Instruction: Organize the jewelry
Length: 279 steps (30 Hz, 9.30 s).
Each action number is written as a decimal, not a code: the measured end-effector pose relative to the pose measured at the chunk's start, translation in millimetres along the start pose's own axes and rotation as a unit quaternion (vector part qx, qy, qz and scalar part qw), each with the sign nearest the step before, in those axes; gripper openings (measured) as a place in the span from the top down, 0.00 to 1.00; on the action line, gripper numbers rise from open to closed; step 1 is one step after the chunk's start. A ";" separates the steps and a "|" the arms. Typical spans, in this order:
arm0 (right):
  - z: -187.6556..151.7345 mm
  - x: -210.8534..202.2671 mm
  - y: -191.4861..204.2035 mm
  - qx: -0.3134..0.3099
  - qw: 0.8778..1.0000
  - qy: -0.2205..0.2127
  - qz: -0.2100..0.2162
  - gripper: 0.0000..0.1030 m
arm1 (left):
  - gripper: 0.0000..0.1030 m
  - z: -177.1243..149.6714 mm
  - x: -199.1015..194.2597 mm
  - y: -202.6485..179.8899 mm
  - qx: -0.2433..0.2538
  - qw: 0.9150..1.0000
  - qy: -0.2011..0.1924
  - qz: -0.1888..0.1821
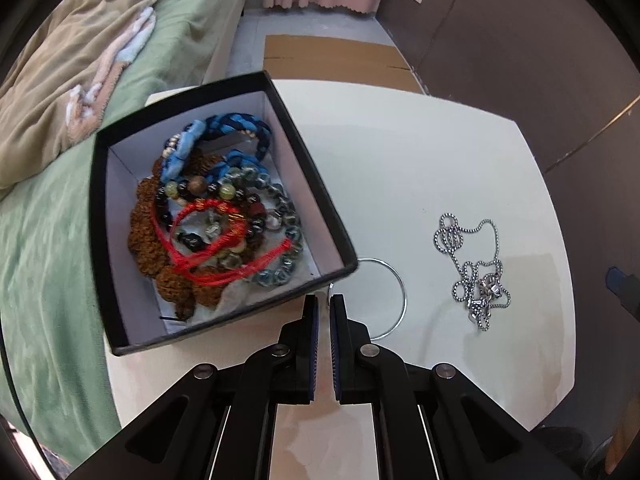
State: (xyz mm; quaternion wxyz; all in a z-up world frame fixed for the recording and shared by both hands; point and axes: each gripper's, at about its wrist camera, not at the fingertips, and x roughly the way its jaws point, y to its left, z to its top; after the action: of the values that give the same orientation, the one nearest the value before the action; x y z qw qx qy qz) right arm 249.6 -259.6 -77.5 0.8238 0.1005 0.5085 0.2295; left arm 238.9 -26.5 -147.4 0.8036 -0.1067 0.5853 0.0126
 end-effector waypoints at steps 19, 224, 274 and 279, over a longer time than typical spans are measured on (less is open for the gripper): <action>-0.6 -4.2 -5.4 0.004 1.000 -0.001 0.005 0.35 | 0.93 -2.3 13.3 -21.8 0.002 0.999 0.014 0.035; -46.9 -126.3 127.0 -0.085 0.989 -0.110 -0.057 0.00 | 0.01 -120.8 -276.7 22.3 0.078 0.953 -0.289 -0.050; -186.6 -198.4 119.1 -0.090 0.968 -0.221 -0.081 0.00 | 0.01 -237.3 -301.0 27.4 0.052 0.927 -0.371 -0.024; -186.3 -196.6 120.1 -0.089 0.967 -0.222 -0.086 0.00 | 0.01 -238.9 -300.3 23.8 0.060 0.925 -0.374 -0.011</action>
State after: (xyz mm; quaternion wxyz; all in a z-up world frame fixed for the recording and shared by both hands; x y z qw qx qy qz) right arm -22.4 -261.6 39.8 0.9382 0.0316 0.2974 0.1742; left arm -83.1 -16.4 62.5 0.9692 -0.0525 0.2405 0.0079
